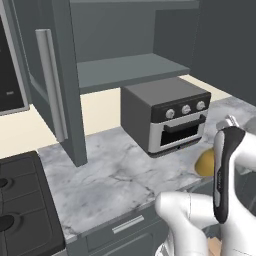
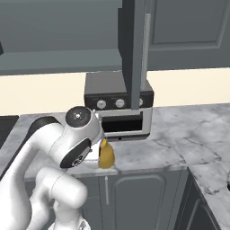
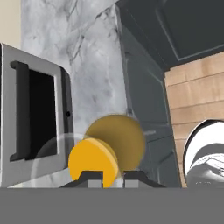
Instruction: There is a tray on the dining counter. Grab the cup, mug, and pitcher and place them on the tray. The pitcher may be placed next to the tray if it cannot fit the tray.
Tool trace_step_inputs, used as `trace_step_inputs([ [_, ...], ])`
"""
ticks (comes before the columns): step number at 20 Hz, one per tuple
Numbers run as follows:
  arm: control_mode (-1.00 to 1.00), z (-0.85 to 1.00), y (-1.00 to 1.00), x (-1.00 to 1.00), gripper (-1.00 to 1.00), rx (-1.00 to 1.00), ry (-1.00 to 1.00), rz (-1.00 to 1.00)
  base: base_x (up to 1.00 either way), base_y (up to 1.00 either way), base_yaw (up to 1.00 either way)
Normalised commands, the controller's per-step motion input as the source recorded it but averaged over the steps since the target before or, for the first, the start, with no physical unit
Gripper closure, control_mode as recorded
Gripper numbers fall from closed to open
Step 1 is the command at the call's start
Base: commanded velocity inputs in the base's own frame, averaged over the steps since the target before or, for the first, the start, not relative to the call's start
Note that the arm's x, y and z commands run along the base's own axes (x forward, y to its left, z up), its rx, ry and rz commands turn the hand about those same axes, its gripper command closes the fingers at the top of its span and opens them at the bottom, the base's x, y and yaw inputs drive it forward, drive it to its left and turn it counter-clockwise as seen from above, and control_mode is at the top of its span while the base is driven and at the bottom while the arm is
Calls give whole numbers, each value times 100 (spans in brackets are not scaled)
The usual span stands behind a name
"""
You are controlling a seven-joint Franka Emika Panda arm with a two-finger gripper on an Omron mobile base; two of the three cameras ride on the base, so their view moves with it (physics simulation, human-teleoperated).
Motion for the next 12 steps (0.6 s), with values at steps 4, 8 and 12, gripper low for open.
trace_step_inputs([
  [4,-100,69,4,-77,100,6,11,1,0,0,0],
  [8,-100,72,3,-52,100,2,5,13,0,0,0],
  [12,-100,57,0,-61,100,0,0,18,0,0,0],
])
